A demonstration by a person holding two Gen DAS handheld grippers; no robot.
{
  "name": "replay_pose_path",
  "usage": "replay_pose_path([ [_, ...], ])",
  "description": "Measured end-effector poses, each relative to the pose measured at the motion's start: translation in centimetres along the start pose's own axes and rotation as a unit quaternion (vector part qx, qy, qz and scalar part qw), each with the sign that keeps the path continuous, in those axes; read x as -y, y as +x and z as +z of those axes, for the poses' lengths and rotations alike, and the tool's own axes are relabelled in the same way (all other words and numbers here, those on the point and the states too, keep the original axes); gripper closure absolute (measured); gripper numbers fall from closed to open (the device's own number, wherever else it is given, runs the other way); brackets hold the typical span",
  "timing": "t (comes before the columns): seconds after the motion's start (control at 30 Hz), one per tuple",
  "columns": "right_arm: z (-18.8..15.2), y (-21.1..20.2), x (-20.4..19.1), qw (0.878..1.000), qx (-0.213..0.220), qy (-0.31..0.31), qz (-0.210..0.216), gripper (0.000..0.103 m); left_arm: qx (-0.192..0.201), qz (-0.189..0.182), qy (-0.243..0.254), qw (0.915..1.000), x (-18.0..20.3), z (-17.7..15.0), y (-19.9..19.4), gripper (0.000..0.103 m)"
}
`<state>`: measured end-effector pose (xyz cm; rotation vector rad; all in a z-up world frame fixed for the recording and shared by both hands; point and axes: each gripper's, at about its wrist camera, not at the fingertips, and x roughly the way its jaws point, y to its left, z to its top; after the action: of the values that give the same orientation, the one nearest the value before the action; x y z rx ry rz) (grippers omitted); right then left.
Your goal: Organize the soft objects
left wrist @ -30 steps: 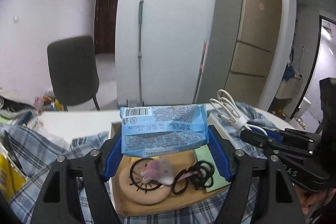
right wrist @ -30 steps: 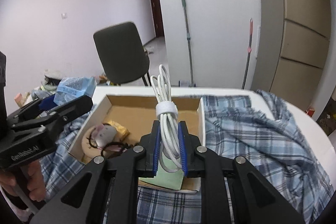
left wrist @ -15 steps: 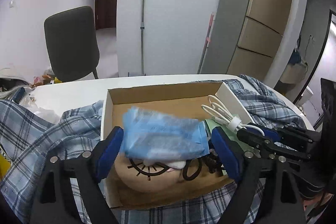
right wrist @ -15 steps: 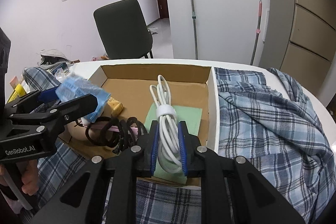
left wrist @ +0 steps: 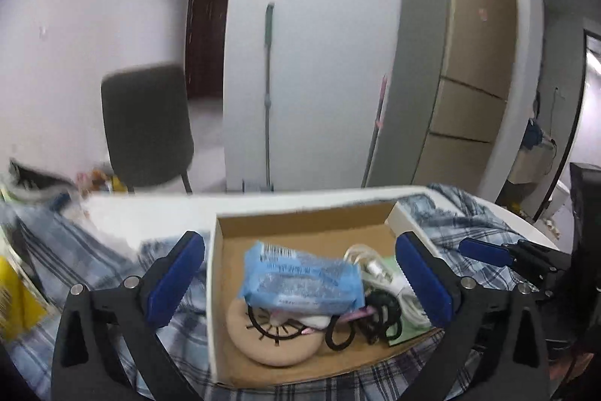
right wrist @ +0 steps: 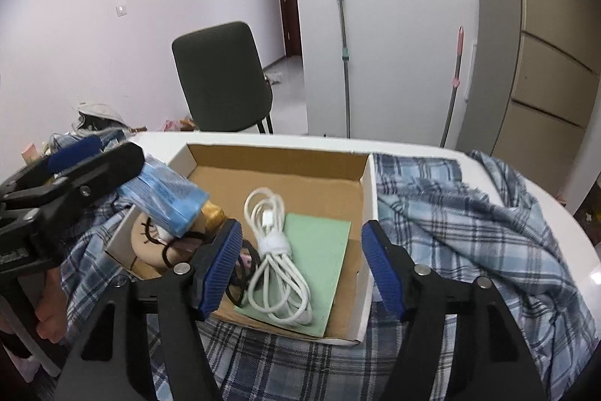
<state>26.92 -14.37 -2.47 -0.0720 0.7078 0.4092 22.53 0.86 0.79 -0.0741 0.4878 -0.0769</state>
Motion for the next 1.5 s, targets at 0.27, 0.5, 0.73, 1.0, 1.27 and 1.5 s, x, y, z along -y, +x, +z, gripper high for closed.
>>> replay_pose_path([
  [0.27,1.6,-5.6,-0.5,0.996,0.085,-0.006,-0.019,0.000,0.070,-0.010,0.002,0.9975,0.5,2.7,-6.2,0.000],
  [0.5,2.7,-12.4,-1.5,0.986,0.161,-0.014,-0.034,0.000,0.130,-0.008,0.008,0.9915,0.4,4.0,-13.2,0.000],
  [0.73,1.4,-18.6,-2.9,0.972,0.232,-0.021,-0.034,0.000,0.178,0.001,0.045,0.9831,0.9,2.3,-19.4,0.000],
  [1.0,-2.1,-19.5,-2.9,0.967,0.252,-0.012,-0.017,0.000,0.187,0.005,0.031,0.9819,-0.1,-1.8,-20.6,0.000],
  [1.27,-5.4,-16.4,-1.7,0.969,0.247,-0.013,-0.026,0.000,0.169,-0.005,0.009,0.9856,-1.3,-5.5,-17.9,0.000],
  [1.5,-7.2,-14.2,-1.3,0.973,0.227,-0.017,-0.025,0.000,0.152,0.015,0.006,0.9883,-1.6,-7.5,-15.6,0.000],
])
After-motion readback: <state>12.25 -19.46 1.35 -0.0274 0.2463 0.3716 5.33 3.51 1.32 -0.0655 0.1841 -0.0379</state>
